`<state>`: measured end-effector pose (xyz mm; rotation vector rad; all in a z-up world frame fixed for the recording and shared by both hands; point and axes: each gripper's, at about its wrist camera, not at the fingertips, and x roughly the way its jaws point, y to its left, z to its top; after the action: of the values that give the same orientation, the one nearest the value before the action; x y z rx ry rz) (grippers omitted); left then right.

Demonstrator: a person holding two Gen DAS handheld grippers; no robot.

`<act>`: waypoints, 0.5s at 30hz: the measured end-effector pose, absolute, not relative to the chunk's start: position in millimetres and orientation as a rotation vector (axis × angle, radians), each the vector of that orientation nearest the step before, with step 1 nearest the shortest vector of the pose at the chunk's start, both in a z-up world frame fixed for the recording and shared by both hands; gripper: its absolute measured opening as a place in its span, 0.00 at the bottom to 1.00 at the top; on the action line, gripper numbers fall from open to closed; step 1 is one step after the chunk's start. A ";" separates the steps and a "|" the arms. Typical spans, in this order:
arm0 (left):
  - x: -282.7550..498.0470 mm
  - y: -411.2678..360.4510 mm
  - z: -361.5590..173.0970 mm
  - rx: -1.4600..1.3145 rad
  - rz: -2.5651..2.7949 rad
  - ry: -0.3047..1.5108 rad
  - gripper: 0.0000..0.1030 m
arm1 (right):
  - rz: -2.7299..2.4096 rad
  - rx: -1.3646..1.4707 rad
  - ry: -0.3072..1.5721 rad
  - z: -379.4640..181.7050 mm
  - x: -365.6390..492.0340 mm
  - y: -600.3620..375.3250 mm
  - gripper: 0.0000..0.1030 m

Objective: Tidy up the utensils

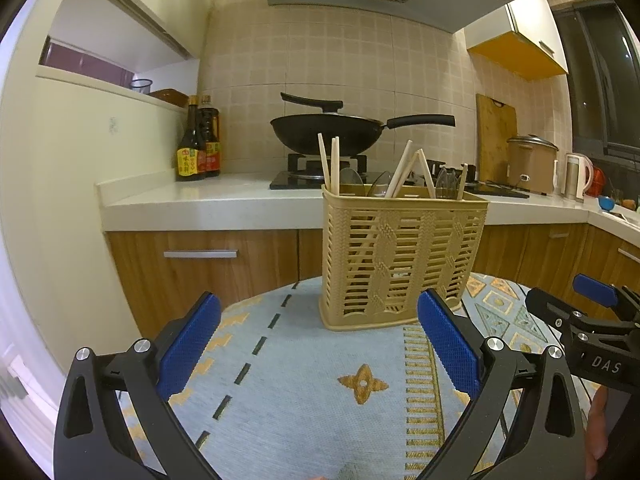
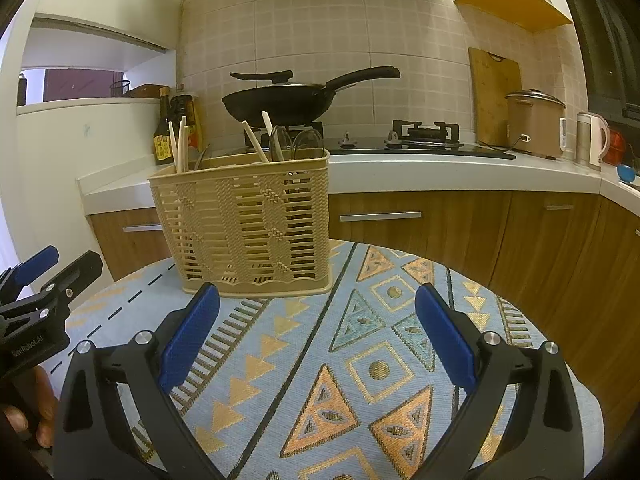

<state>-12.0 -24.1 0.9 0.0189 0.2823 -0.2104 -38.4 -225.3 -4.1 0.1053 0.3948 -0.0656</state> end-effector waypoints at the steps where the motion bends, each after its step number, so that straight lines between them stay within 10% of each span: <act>1: -11.9 -24.3 0.6 0.019 -0.212 0.283 0.93 | -0.066 0.105 0.396 -4.2 -38.2 -225.4 0.91; 15: -10.9 -24.0 -0.4 0.014 -0.213 0.297 0.93 | -0.067 0.104 0.403 -4.5 -36.9 -225.2 0.92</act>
<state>-10.9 -24.0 -0.4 0.0139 0.2967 -0.2133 -36.9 -225.2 -4.5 0.1042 0.4034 -0.0674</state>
